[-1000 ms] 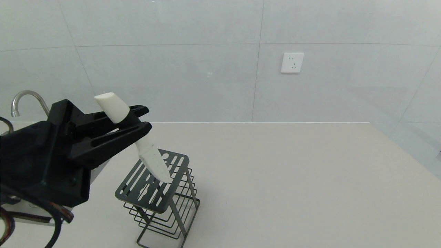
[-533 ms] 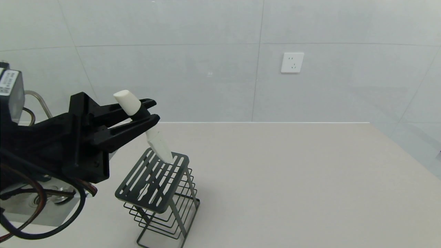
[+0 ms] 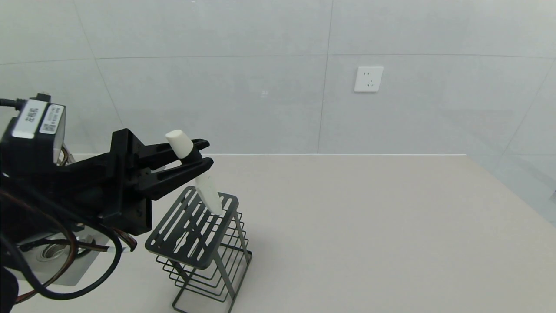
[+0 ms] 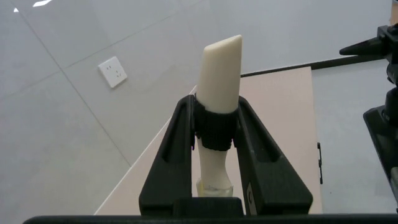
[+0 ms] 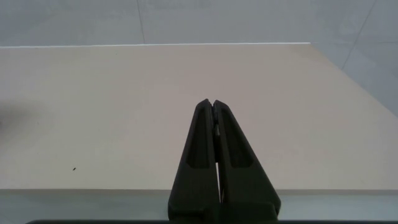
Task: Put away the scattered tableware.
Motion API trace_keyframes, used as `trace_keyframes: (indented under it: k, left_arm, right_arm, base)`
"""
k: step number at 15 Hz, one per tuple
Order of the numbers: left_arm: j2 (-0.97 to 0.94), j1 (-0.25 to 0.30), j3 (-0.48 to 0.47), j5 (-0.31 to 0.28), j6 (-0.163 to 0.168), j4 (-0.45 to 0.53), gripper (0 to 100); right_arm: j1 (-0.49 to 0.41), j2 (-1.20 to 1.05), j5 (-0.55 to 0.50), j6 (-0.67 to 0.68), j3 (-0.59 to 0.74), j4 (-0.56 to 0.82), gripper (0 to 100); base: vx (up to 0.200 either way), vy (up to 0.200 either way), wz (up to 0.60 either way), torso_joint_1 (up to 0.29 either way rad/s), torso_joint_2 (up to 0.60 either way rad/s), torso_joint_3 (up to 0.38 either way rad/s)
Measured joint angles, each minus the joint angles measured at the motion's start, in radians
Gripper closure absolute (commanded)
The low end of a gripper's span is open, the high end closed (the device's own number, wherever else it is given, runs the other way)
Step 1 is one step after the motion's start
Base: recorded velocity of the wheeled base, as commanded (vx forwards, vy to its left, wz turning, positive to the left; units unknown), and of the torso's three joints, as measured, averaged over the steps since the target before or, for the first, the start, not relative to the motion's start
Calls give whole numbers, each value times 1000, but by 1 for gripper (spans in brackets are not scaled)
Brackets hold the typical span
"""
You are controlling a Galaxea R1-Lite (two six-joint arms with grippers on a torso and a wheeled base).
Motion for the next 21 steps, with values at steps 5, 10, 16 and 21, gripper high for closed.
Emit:
trace_keyframes:
  k: [5, 10, 16, 21]
  left_arm:
    - [30, 0, 4, 1, 37, 0, 100]
    - [35, -2, 14, 1, 35, 0, 100]
    - [42, 1, 60, 2, 37, -29, 100]
    - [91, 1, 65, 4, 40, -105, 100]
  right_arm:
    - [0, 0, 0, 0, 0, 0, 100]
    - [0, 0, 0, -1, 0, 0, 100]
    - [0, 0, 0, -1, 0, 0, 100]
    - [0, 0, 0, -1, 0, 0, 100]
  base:
    - [0, 0, 0, 0, 0, 0]
    - [0, 0, 0, 0, 0, 0]
    - [0, 0, 0, 0, 0, 0]
    - [0, 0, 0, 0, 0, 0]
